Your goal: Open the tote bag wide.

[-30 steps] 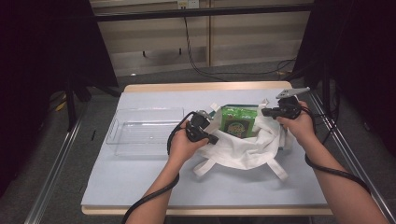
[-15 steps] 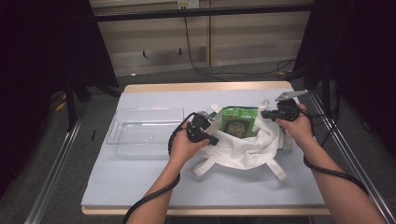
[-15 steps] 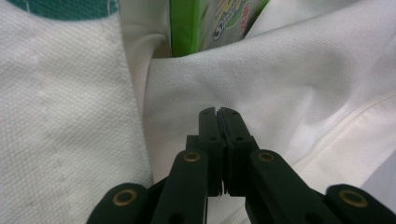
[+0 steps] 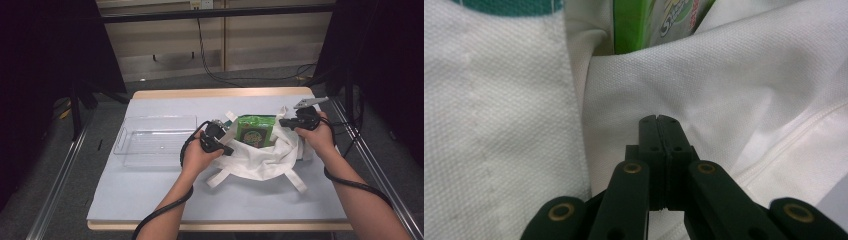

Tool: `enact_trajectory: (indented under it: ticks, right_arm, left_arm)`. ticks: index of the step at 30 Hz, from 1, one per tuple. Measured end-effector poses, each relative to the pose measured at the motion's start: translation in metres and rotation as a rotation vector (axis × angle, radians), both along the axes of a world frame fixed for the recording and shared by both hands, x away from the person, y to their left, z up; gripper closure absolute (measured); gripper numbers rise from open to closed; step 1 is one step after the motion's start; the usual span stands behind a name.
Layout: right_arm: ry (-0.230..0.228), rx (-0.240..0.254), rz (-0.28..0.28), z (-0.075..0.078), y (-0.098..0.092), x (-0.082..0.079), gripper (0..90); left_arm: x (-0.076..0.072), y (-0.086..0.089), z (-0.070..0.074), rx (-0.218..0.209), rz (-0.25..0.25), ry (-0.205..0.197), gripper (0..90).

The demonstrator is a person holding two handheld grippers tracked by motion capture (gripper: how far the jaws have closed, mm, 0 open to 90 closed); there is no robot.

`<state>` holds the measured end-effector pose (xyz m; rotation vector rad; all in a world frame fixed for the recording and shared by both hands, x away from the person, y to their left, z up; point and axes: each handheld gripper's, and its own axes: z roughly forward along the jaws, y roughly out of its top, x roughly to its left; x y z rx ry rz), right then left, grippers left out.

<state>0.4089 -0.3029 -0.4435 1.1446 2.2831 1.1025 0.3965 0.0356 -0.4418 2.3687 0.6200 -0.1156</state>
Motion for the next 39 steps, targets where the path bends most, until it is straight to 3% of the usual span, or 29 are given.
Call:
enact_trajectory:
  ticks: [14,18,19,20,21,25,26,37,39]
  right_arm:
    - [0.005,0.002,-0.003,-0.004,-0.001,0.003,90.0]
    - [0.005,0.005,-0.003,-0.003,-0.001,0.001,89.9]
    - [0.01,0.005,-0.004,-0.002,-0.001,0.0,89.8]
    - [0.002,0.002,-0.002,-0.002,-0.001,0.0,89.5]
    - [0.0,0.006,-0.001,-0.001,-0.002,-0.001,88.5]
    - [-0.014,0.008,-0.001,0.002,-0.001,-0.006,85.5]
    - [-0.014,0.009,0.0,0.003,-0.001,-0.008,84.9]
    - [-0.055,0.004,0.03,0.017,0.001,-0.023,82.1]
    - [-0.064,0.002,0.033,0.021,0.002,-0.026,81.9]
  left_arm:
    - [0.0,0.002,-0.001,0.025,-0.018,-0.002,90.0]
    - [0.0,0.003,0.0,0.008,-0.024,0.005,90.0]
    - [-0.002,0.001,0.0,-0.015,0.005,0.014,89.9]
    - [-0.001,0.002,0.002,-0.01,-0.012,0.011,88.9]
    - [-0.002,0.001,0.004,-0.03,0.011,0.016,86.9]
    - [-0.003,0.001,0.015,-0.047,0.004,0.006,82.2]
    - [-0.003,0.001,0.018,-0.034,0.001,-0.002,81.4]
    - [0.001,0.005,0.039,-0.092,0.023,-0.03,80.1]
    - [0.003,0.005,0.044,-0.084,0.029,-0.04,80.2]
